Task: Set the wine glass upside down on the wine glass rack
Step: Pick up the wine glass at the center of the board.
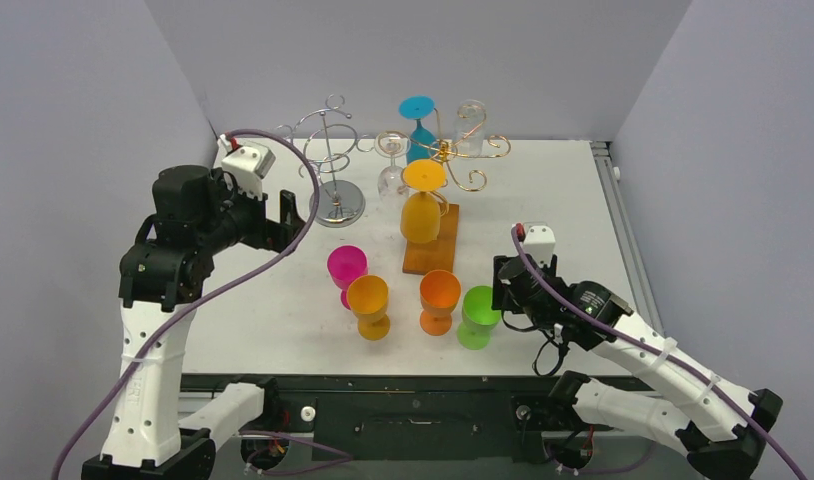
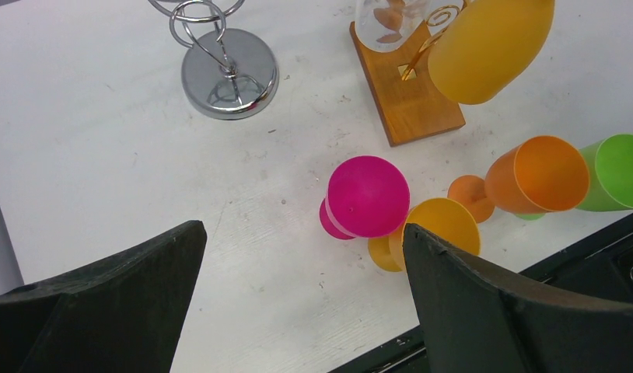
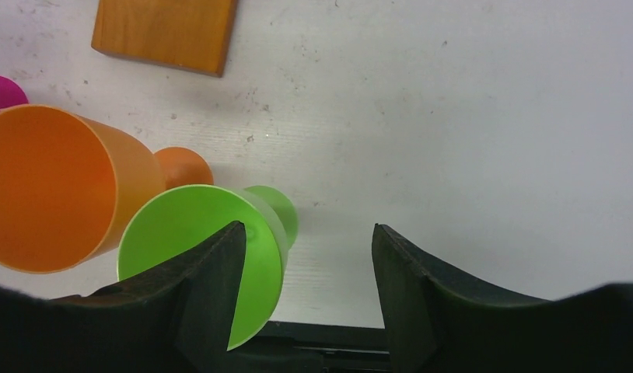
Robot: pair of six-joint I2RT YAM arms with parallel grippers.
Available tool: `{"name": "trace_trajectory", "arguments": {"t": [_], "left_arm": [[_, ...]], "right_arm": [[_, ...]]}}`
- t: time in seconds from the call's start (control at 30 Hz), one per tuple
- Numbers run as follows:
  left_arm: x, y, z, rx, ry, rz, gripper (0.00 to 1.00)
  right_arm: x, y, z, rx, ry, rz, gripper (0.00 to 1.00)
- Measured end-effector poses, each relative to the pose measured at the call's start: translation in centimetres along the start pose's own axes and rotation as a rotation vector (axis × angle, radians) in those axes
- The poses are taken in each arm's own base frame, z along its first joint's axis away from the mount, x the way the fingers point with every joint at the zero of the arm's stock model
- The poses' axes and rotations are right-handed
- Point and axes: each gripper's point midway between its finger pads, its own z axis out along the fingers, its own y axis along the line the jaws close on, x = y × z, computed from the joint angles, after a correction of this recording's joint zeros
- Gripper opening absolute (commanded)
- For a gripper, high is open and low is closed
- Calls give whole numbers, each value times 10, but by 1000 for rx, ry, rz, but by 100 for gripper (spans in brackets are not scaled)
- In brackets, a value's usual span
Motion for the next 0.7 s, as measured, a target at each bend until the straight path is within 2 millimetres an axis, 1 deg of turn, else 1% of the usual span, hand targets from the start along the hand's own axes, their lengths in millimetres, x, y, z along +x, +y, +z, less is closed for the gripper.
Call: {"name": "trace_trajectory", "arguments": {"t": [0.1, 0.2, 0.27, 0.37, 0.5, 0.53, 0.63, 0.67, 0.7], "left_arm": [[3, -1, -6, -2, -7, 18, 96], [7, -1, -8, -2, -5, 35, 96], [10, -1, -8, -1, 0, 48, 96], [18, -1, -8, 2, 14, 58, 96], [27, -4, -8, 19, 23, 73, 96], [28, -5, -9, 25, 23, 75, 96], [28, -10, -11, 53, 13, 88, 96], [28, -12, -12, 65, 10, 95, 96], [28, -14, -12, 77, 10, 99, 96]], "right_arm": [[12, 0, 7, 6, 32, -6, 54], [24, 7, 14, -16, 66, -6, 54], [31, 11, 19, -29, 92, -5, 50], [39, 17, 23, -46, 122, -6, 38], [41, 21, 26, -62, 139, 3, 4], [41, 20, 27, -61, 142, 8, 0], [38, 11, 27, -37, 145, 25, 0], [34, 7, 25, -26, 144, 26, 0], [26, 2, 20, -16, 135, 38, 0]]}}
